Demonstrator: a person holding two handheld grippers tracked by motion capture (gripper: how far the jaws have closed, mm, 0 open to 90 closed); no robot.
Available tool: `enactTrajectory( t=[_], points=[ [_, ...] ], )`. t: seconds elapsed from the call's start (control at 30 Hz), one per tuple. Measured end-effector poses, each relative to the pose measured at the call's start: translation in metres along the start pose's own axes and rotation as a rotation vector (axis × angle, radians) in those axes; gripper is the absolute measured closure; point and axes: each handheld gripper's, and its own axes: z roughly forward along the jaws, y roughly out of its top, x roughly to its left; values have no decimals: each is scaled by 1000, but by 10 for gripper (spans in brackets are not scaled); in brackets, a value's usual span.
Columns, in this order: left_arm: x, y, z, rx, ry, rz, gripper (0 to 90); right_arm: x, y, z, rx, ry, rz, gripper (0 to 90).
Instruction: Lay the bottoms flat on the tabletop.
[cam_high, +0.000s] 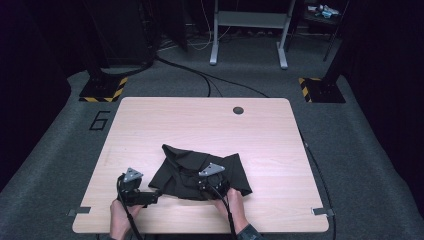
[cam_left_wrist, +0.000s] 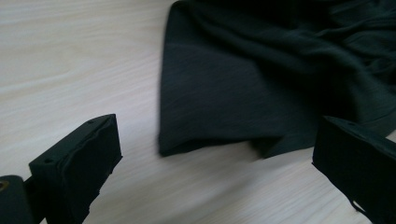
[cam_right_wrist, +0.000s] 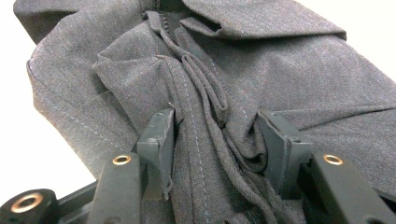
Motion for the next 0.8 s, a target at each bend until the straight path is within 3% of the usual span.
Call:
enactTrajectory(
  t=[0.07, 0.17, 0.33, 0.43, 0.63, 0.7, 0.8],
  points=[
    [-6, 5, 5, -6, -18, -9, 17, 2, 1, 2, -10, 3, -2, 486],
    [-13, 13, 13, 3, -27, 9, 23, 8, 4, 5, -15, 5, -6, 486],
    [-12, 17, 25, 13, -60, -11, 1, 7, 5, 6, -21, 16, -13, 484],
    [-12, 15, 32, 35, -68, -11, 0, 5, 8, 6, 4, 26, -33, 465],
    [-7, 10, 37, 54, -69, 6, 2, 4, 19, -3, 55, 6, -32, 293],
    [-5, 8, 38, 55, -69, -1, 2, 5, 24, -11, 54, -23, -78, 231],
    [-2, 6, 39, 62, -76, 5, 2, 7, 34, -19, 33, -11, -112, 187]
  ],
)
